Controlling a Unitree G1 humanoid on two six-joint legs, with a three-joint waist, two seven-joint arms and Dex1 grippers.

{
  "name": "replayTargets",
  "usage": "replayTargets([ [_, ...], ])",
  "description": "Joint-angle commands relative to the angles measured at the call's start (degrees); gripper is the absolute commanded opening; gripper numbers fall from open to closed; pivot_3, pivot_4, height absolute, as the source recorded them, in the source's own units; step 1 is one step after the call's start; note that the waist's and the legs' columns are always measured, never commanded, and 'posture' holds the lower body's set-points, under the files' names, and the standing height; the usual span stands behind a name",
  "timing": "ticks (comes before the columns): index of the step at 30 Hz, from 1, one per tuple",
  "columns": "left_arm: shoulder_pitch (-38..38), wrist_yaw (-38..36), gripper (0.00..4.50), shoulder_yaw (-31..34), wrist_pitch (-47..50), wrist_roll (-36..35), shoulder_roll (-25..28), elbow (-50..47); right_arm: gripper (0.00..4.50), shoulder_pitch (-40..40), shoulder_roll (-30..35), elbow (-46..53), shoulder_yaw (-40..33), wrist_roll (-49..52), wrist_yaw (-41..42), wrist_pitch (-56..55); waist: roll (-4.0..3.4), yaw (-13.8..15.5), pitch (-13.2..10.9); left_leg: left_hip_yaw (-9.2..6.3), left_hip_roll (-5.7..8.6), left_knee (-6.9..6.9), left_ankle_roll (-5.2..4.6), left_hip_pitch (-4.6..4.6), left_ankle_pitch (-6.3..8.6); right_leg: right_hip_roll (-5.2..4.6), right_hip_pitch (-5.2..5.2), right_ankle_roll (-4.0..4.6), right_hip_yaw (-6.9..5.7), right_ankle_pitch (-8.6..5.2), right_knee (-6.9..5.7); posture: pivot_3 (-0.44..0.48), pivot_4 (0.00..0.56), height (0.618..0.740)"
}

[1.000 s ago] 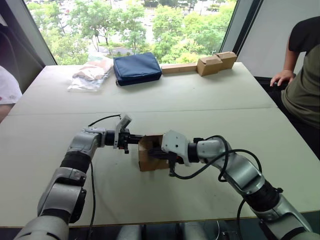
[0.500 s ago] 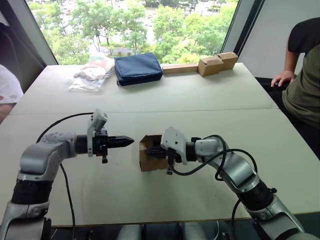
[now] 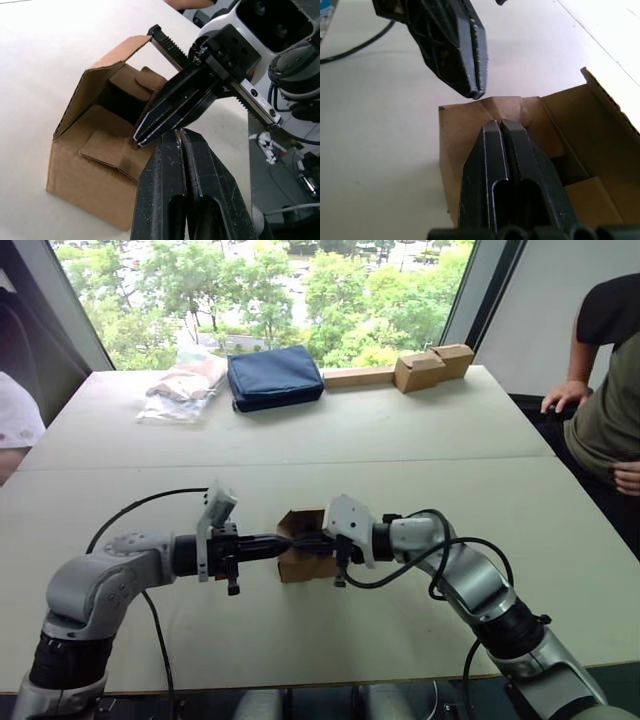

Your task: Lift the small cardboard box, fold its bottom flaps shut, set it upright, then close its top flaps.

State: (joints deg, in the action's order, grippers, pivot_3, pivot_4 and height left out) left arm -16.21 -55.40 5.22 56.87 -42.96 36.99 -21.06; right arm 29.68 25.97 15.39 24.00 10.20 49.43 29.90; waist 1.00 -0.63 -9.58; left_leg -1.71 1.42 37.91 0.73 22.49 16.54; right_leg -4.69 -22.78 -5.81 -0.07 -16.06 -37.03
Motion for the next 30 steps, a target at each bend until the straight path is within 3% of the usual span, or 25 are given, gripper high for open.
replayTargets([
  [1, 0.5, -0.1, 0.06, -2.3, -3.1, 1.9, 0.9, -0.2, 0.00, 0.3, -0.1, 0.8, -0.9, -0.5, -0.2, -1.1, 0.00, 0.0, 0.0, 0.00, 0.00, 0.00, 0.00, 0.00, 0.00, 0.00, 0.00, 0.00, 0.00, 0.00, 0.01, 0.000, 0.150, 0.740],
  [8, 0.8, -0.1, 0.06, -6.1, -6.9, 4.9, 1.3, 1.9, 0.00, 0.9, 0.1, 3.8, -3.5, 1.1, -0.6, 0.6, 0.00, 0.0, 0.0, 0.00, -0.01, 0.00, 0.00, 0.00, 0.00, 0.00, -0.01, 0.01, 0.01, 0.00, 0.01, 0.000, 0.150, 0.740],
  [13, 0.0, -0.6, 0.06, -7.9, -8.3, 5.8, 1.4, 3.1, 0.00, 3.5, 2.5, 11.4, -12.7, 12.4, 2.4, 9.8, -0.01, 0.1, 0.0, 0.00, 0.00, 0.00, 0.00, 0.00, 0.00, -0.06, 0.02, 0.01, 0.00, 0.00, 0.05, 0.000, 0.150, 0.740],
  [17, -0.5, -0.9, 0.06, -7.9, -8.6, 5.5, 1.3, 3.8, 0.00, 8.0, 1.2, 8.8, -17.9, 16.0, -0.5, 12.3, -0.02, 0.0, 0.0, -0.02, -0.02, -0.03, -0.01, -0.01, 0.01, -0.06, 0.02, 0.01, 0.00, 0.00, 0.06, 0.000, 0.150, 0.740],
  [22, -0.9, -0.8, 0.06, -8.0, -8.6, 5.2, 1.5, 3.7, 0.00, 12.2, 2.8, -3.3, -8.0, 0.4, -5.5, 3.2, -0.04, -0.2, 0.0, 0.01, -0.01, -0.10, -0.01, -0.01, 0.01, -0.06, -0.02, 0.03, 0.01, -0.01, 0.06, 0.000, 0.150, 0.740],
  [27, -0.8, -0.5, 0.06, -7.4, -8.1, 4.3, 1.9, 2.5, 0.00, 11.5, 2.0, -6.1, -3.7, -3.9, -5.3, 0.4, -0.05, -0.1, 0.0, 0.03, 0.00, -0.10, 0.02, 0.04, -0.01, -0.06, -0.09, 0.02, 0.01, 0.00, 0.05, 0.000, 0.150, 0.740],
  [30, -0.5, -0.4, 0.06, -7.1, -7.9, 4.1, 2.2, 1.9, 0.00, 9.1, 2.5, -2.9, -3.2, -2.3, -2.7, 0.8, -0.05, -0.1, 0.0, 0.03, 0.00, -0.10, 0.03, 0.03, -0.02, -0.05, -0.07, 0.02, 0.00, 0.00, 0.05, 0.000, 0.150, 0.740],
])
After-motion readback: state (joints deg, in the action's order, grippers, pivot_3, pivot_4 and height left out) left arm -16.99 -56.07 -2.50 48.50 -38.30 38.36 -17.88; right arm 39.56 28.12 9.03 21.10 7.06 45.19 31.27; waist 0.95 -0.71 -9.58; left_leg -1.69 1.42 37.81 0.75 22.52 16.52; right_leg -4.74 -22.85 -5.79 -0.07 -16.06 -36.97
